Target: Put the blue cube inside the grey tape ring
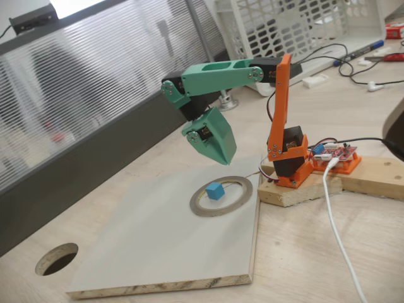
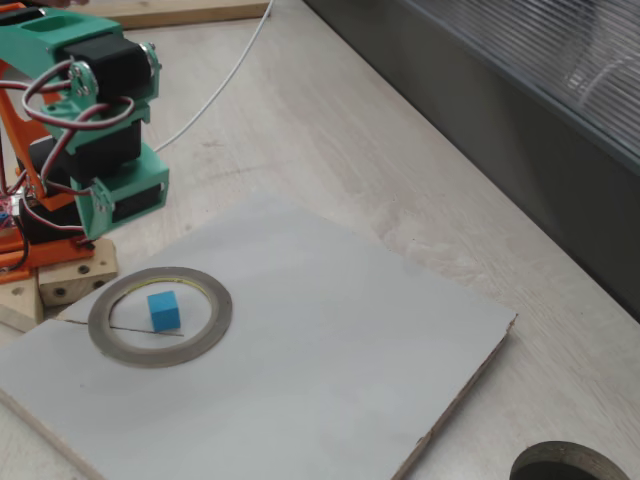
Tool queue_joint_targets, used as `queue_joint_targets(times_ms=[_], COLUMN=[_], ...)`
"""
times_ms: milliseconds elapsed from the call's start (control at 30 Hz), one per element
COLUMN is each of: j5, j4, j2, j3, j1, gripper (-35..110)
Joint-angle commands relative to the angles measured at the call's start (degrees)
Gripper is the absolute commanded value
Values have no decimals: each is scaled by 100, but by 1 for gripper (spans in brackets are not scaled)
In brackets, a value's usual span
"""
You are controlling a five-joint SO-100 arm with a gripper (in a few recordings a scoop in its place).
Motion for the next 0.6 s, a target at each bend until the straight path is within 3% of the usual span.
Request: queue_joint_targets(times_ms=[0, 567], j5=[44, 79], j4=[97, 123], j2=[545, 510], j3=[-721, -1002], j1=[26, 88], gripper=[0, 0])
